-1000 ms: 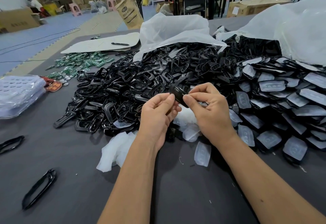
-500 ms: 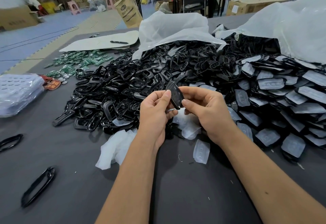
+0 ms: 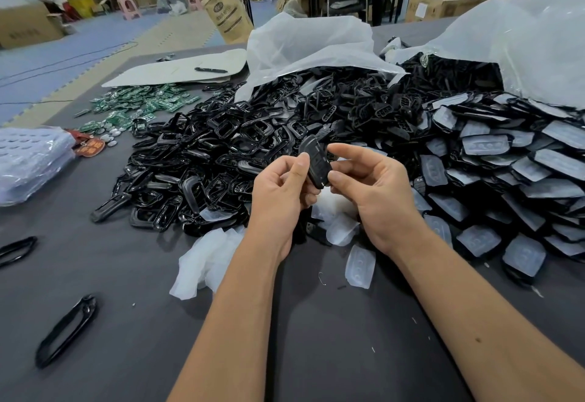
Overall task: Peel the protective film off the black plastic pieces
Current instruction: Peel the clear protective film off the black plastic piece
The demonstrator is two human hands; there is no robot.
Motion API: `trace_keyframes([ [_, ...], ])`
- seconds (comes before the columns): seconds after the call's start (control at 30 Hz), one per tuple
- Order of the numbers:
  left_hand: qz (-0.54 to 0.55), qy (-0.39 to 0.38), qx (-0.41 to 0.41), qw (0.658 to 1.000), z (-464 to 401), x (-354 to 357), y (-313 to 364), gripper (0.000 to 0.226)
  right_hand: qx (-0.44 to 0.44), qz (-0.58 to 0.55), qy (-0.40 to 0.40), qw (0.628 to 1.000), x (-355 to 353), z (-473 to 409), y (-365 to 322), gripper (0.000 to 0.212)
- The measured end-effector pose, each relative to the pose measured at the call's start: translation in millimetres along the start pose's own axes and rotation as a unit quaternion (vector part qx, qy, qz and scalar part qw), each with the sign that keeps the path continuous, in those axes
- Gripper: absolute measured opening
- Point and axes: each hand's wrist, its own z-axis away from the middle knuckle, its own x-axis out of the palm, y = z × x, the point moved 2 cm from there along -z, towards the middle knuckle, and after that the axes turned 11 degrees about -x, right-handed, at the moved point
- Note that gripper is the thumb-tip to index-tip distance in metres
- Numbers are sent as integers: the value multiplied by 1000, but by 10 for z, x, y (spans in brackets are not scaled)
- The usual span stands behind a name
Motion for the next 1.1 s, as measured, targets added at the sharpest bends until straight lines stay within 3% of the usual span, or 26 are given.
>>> trace_keyframes([
  [0.23, 9, -26, -4, 1000, -9, -46, 10, 11, -10, -1, 12, 1000, -8, -19, 4, 35],
  [1.1, -9, -35, 4, 999, -33, -24, 2, 14, 13, 28, -44, 999, 25, -3, 12, 29],
])
